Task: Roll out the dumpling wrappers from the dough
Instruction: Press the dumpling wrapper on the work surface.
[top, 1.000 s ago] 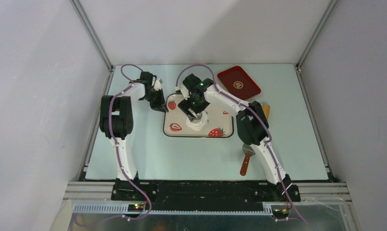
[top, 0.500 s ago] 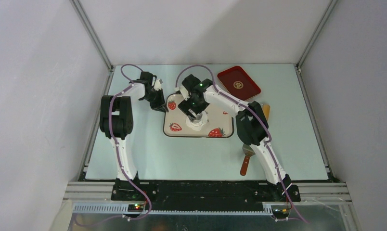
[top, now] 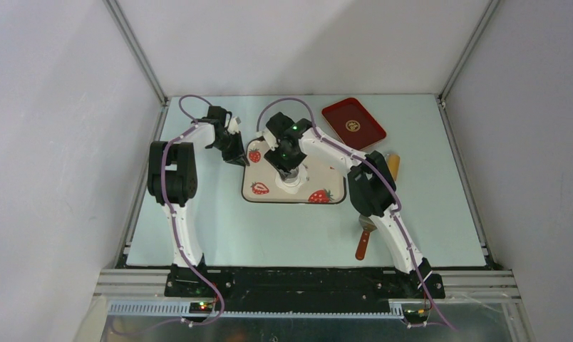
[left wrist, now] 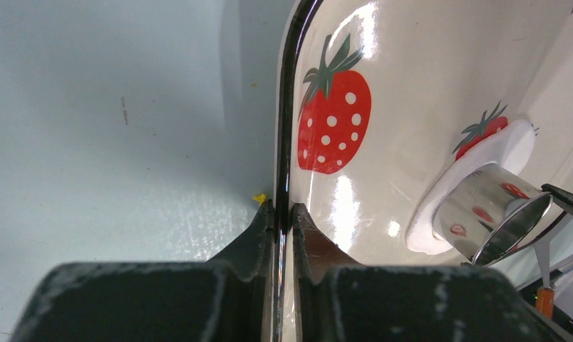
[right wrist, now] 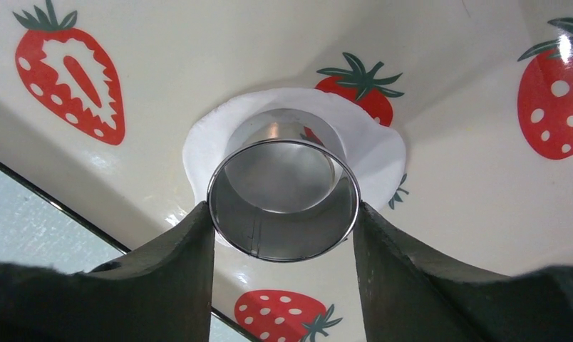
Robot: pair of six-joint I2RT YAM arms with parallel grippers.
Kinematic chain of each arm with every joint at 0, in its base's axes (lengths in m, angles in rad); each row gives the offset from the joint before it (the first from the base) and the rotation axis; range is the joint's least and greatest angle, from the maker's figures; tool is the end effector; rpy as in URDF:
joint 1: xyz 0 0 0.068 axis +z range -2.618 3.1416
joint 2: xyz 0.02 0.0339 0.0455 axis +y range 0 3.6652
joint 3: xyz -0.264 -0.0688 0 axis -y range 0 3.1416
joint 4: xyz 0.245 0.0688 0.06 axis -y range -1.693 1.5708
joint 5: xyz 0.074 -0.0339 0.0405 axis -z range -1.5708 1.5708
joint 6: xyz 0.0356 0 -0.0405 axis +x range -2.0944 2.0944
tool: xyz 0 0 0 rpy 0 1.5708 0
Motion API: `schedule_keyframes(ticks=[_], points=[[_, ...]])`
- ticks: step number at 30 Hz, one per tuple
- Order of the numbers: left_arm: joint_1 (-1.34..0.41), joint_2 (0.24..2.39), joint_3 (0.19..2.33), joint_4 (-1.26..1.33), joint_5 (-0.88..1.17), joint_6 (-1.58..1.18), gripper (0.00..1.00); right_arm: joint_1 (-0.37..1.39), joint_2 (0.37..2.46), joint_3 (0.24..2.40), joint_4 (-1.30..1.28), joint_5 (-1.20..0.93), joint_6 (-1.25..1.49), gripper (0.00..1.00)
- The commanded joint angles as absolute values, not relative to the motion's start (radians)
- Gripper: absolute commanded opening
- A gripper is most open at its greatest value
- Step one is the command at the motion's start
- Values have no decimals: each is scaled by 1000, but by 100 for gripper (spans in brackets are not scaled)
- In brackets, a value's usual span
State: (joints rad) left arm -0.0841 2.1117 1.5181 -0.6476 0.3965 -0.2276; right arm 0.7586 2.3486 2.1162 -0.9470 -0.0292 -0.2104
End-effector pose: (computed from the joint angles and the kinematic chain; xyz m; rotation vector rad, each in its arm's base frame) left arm 0.4245 -0.0496 0.1514 -0.1079 2.8115 -0.6306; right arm 0.3617 0.3442 0.2023 -1.2957 2.4444 0.1873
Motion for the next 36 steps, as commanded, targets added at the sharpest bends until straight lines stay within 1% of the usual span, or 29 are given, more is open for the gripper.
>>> schedule_keyframes(ticks=[1, 2, 3, 7, 10, 11, 13, 26, 36], points=[[-88, 2100, 1499, -647, 323, -204, 0, 764, 2284, 2124, -934, -3, -217, 46], [-88, 2100, 1499, -646, 323, -204, 0, 765, 2283, 2124, -934, -1, -220, 42], [-88, 2100, 1499, -647, 323, -204, 0, 765, 2280, 2124, -934, 0, -221, 35], [-87, 2100, 1498, -647, 323, -205, 0, 762, 2256, 2120, -939, 0, -230, 26], [-88, 2100, 1499, -647, 323, -204, 0, 760, 2229, 2111, -943, 0, -235, 24], [-88, 2100, 1498, -647, 322, -204, 0, 758, 2215, 2101, -943, -1, -238, 21], [-88, 2100, 1499, -647, 324, -205, 0, 758, 2194, 2076, -933, -4, -238, 19], [-88, 2100, 1499, -646, 324, -206, 0, 762, 2168, 1956, -860, -28, -201, 18], [-88, 2100, 1498, -646, 324, -206, 0, 769, 2174, 1948, -808, -30, -181, 18]])
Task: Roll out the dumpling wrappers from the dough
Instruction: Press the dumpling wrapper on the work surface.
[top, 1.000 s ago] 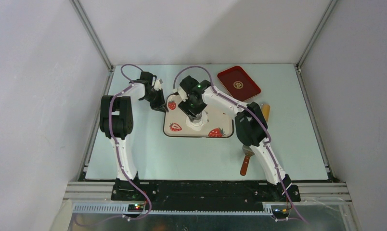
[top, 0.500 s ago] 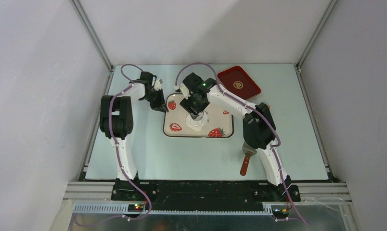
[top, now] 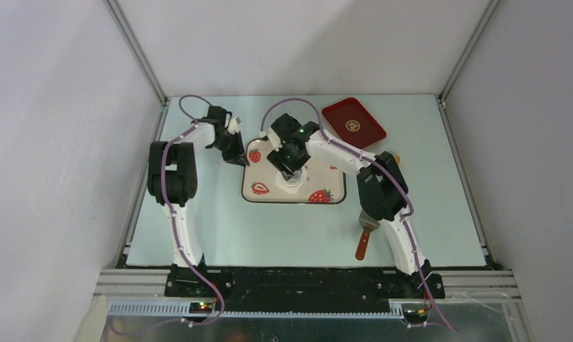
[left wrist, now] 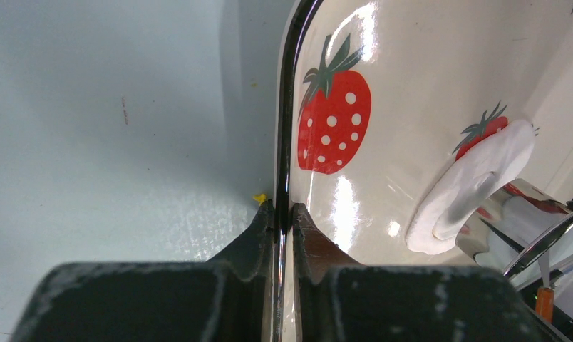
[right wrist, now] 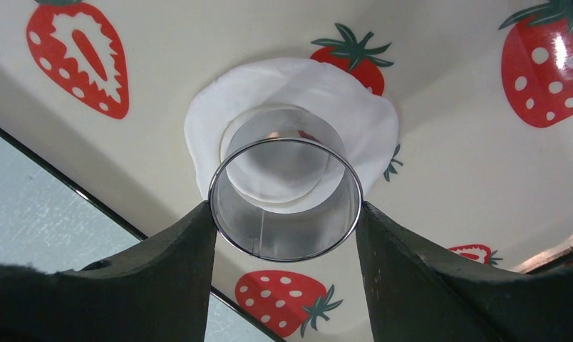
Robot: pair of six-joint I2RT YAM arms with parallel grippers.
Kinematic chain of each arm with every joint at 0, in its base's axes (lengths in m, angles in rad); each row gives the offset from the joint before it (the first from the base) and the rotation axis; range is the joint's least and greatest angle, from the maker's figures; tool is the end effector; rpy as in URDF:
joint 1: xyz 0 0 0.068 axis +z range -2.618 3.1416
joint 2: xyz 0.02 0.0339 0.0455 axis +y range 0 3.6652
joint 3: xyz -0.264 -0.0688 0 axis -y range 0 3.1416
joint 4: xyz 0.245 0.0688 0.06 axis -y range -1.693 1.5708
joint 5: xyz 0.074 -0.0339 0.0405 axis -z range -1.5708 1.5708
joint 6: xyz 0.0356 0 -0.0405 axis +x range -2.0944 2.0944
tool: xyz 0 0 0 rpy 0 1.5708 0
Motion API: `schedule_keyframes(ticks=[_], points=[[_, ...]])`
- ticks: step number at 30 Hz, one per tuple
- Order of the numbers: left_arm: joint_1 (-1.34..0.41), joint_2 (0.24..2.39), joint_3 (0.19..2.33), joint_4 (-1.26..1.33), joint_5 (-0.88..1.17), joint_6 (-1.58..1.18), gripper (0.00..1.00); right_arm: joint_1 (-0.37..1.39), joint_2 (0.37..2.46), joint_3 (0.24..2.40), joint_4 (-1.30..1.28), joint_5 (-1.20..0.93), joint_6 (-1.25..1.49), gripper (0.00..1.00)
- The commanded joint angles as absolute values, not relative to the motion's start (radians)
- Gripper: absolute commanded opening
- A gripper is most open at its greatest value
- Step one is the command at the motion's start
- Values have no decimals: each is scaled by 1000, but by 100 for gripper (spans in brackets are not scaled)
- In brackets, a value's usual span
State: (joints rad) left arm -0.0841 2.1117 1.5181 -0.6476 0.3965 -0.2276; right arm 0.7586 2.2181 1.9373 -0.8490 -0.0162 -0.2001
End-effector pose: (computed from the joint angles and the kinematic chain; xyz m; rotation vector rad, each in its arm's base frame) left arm 0.4245 -0.0496 0.1514 -0.1079 2.8115 -0.6306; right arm 0.3465 0.3292 0.2147 -1.2569 2.4075 0.1889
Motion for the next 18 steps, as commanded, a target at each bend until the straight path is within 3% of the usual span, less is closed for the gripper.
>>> schedule_keyframes(ticks=[1, 18], points=[[-88, 2099, 1498, -646, 324, -206, 0, 770, 2177, 1948, -808, -30, -180, 18], [-88, 2100, 1498, -646, 325, -206, 0, 778, 2184, 1924, -824, -37, -191, 17]])
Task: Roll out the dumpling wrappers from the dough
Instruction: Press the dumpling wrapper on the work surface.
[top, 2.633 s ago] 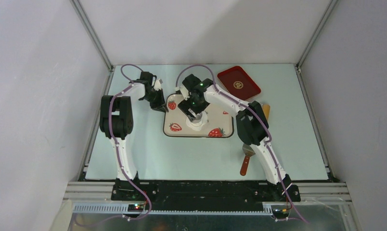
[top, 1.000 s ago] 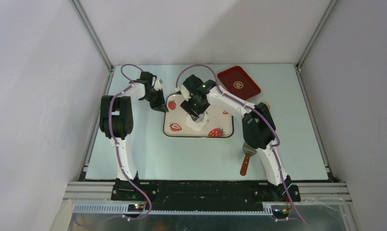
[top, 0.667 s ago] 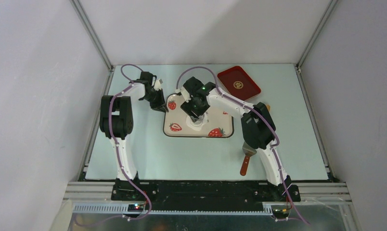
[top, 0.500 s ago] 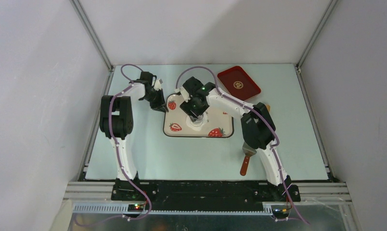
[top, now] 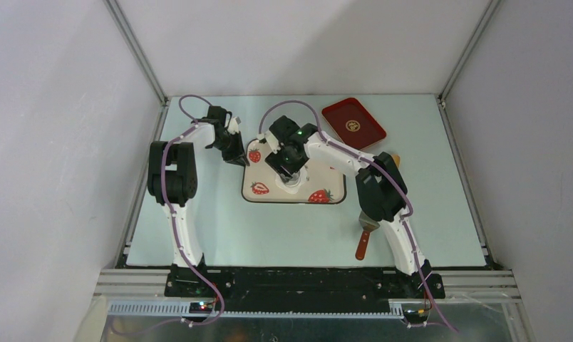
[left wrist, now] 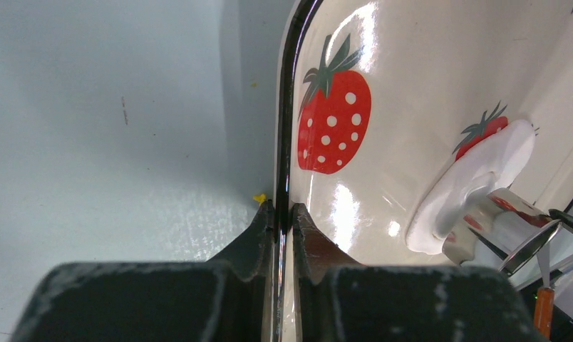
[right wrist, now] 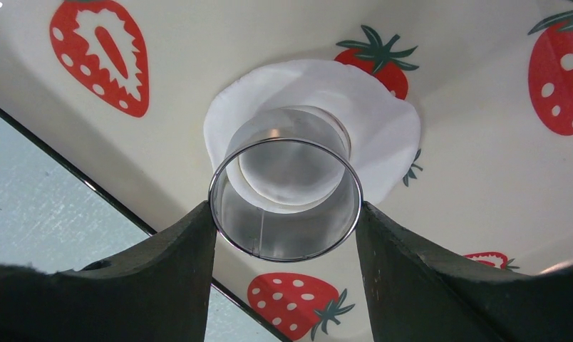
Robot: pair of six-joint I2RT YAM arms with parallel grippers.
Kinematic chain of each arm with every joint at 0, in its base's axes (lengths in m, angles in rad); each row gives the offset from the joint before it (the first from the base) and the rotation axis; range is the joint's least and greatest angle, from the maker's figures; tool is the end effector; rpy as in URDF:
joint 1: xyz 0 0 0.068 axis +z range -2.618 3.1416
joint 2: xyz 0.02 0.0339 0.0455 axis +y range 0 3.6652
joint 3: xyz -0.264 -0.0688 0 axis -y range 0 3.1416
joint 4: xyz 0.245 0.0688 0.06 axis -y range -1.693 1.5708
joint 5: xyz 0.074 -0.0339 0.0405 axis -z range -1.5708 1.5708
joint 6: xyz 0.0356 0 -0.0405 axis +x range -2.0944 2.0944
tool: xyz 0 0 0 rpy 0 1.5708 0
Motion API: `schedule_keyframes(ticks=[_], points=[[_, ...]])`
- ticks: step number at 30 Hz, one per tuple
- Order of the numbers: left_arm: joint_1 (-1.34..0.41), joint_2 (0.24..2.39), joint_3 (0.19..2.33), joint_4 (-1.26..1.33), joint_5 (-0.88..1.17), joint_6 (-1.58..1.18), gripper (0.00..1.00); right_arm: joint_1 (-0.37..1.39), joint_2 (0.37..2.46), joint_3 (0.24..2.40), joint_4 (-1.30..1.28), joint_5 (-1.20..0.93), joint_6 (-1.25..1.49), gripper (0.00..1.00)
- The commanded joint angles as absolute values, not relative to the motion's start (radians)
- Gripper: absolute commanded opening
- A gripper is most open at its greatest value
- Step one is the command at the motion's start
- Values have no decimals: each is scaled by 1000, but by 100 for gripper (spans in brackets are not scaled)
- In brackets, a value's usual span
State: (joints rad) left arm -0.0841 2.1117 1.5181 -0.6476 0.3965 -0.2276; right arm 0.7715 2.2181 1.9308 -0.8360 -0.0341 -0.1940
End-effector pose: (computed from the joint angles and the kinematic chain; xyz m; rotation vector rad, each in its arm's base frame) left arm 0.4245 -0.0496 0.1514 -0.1079 2.8115 -0.6306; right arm 0.3422 0.3345 0.2134 -1.2691 2.3987 0.2202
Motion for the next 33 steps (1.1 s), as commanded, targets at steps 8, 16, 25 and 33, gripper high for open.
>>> schedule_keyframes(ticks=[8, 16, 25, 33], points=[[-88, 2101, 1499, -646, 325, -206, 0, 778, 2185, 1915, -824, -36, -194, 16], [-88, 2100, 1499, -645, 325, -206, 0, 778, 2201, 1914, -819, -28, -196, 16], [-89, 2101, 1500, -646, 325, -206, 0, 779, 2208, 1915, -824, -35, -202, 16], [-88, 2101, 1500, -645, 324, -206, 0, 782, 2224, 1915, -831, -21, -209, 16]])
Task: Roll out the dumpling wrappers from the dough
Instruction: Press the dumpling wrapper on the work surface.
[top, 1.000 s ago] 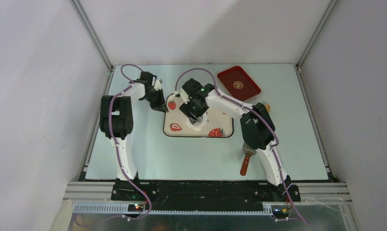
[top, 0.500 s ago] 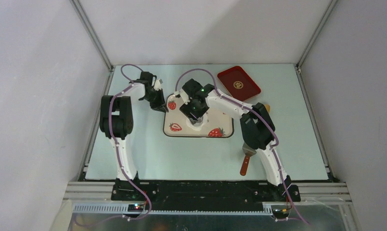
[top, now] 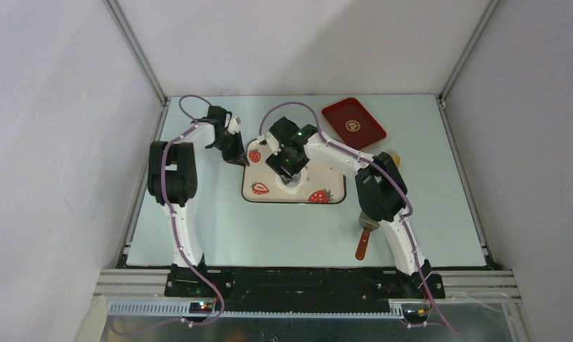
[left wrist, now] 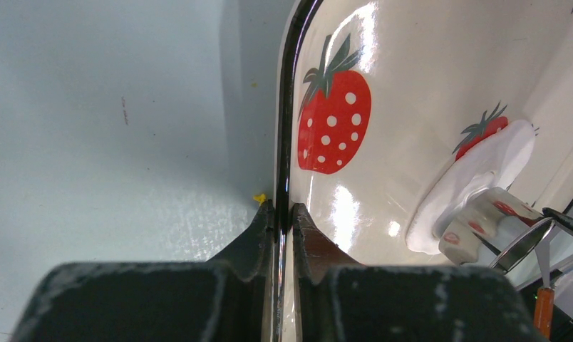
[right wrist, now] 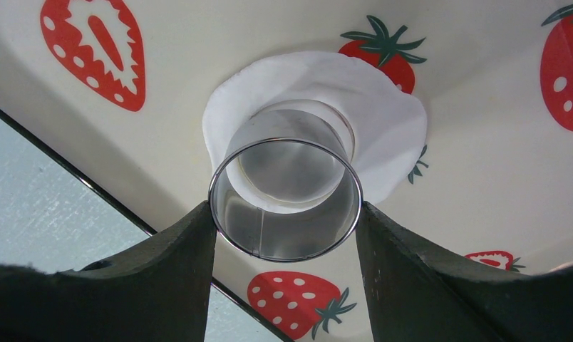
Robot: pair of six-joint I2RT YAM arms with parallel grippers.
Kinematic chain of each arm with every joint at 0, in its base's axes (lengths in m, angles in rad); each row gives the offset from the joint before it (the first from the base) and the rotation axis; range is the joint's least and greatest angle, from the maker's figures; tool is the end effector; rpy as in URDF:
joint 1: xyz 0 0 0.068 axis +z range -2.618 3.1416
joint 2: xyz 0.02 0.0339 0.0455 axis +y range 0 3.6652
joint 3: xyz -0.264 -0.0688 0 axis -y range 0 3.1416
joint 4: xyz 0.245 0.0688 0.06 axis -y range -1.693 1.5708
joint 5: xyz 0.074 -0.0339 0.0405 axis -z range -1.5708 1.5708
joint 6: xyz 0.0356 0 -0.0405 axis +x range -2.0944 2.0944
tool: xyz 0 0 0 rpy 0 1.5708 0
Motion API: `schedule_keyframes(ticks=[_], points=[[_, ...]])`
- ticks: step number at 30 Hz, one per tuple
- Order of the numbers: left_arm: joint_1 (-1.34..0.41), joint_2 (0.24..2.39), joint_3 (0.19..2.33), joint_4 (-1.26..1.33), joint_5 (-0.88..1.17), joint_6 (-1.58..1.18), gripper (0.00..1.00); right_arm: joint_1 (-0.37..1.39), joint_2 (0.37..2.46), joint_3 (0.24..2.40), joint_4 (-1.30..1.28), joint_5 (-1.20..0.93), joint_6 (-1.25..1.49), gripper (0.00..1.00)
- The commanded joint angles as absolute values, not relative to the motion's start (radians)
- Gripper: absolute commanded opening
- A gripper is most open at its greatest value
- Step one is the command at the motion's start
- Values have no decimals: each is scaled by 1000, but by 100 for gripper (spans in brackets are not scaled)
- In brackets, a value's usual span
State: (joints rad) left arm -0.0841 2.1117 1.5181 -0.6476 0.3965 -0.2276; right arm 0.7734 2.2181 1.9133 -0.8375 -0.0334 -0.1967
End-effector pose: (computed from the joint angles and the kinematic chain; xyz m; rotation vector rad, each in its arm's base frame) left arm 0.4245 -0.0496 0.1514 -0.1079 2.8115 -0.6306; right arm 0.3401 0.3337 0.2081 -1.2827 2.4125 0.2128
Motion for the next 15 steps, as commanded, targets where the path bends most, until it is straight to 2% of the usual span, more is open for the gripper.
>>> schedule_keyframes(ticks=[1, 15], points=[[-87, 2101, 1500, -646, 323, -206, 0, 782, 2224, 1916, -832, -20, -212, 16], [-89, 2102, 1500, -646, 325, -206, 0, 792, 2242, 1945, -857, 39, -221, 16]])
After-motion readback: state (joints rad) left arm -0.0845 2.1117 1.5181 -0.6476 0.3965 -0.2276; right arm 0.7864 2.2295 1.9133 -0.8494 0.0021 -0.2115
